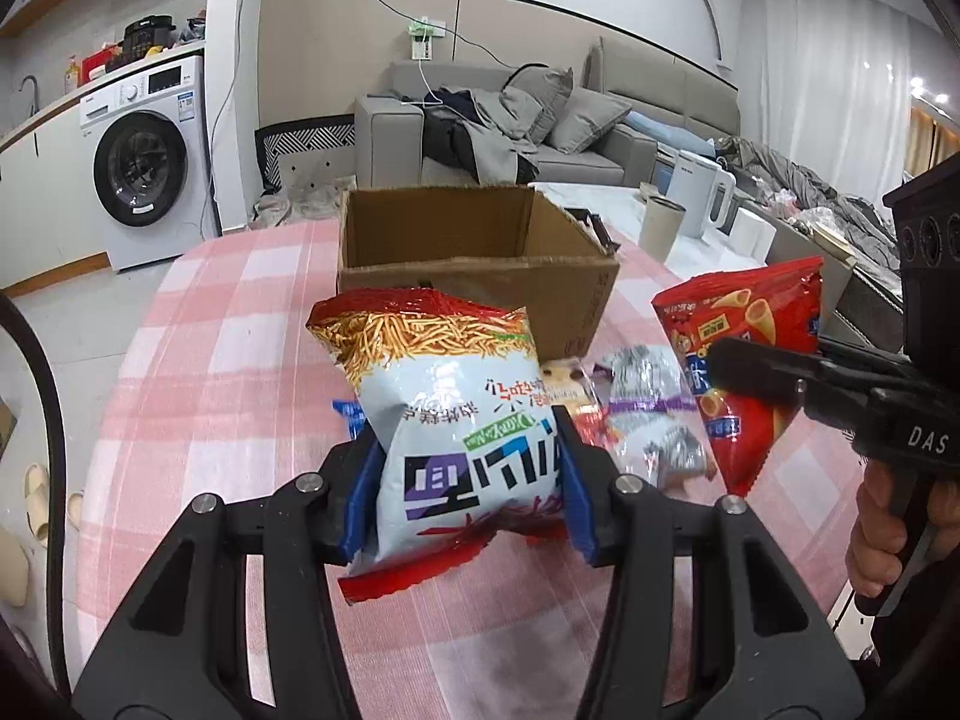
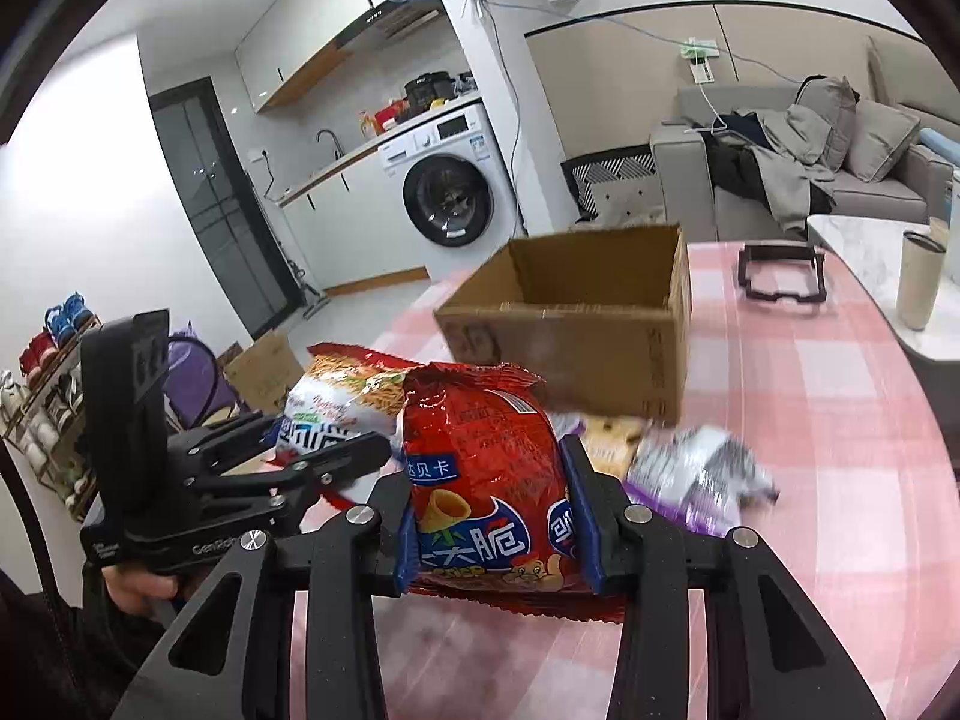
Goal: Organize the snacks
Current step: 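Carry both bags over the cardboard box and lower them inside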
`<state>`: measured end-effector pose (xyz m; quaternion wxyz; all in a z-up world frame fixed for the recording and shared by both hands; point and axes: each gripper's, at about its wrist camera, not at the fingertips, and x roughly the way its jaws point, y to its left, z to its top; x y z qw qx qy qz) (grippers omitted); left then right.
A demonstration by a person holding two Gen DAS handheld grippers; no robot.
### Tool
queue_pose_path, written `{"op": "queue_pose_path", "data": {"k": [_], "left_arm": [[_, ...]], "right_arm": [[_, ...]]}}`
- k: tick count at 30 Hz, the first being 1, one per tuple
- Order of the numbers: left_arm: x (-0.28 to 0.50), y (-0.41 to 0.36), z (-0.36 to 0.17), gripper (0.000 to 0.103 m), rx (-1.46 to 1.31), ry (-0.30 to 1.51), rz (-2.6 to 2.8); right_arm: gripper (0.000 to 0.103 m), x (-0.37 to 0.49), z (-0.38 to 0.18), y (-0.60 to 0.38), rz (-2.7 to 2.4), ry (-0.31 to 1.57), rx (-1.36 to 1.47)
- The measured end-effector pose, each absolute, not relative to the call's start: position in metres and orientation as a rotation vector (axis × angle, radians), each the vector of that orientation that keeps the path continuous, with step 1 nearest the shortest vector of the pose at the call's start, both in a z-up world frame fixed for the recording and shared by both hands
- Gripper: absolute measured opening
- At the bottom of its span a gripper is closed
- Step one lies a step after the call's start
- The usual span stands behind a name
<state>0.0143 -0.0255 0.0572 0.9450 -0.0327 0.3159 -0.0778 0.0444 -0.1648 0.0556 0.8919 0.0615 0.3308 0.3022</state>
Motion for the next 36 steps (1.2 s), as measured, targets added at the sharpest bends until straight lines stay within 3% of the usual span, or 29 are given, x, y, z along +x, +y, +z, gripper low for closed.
{"op": "queue_pose_path", "data": {"k": [17, 36], "left_arm": [[0.085, -0.001, 0.099, 0.048, -0.085, 0.594, -0.137], [0.18, 0.002, 0.095, 0.048, -0.083, 0.594, -0.143]], "right_arm": [[0.041, 0.123, 0.089, -0.154, 0.605, 0.62, 0.172], [0.041, 0.186, 0.081, -0.139, 0.537, 0.614, 0.198]]}}
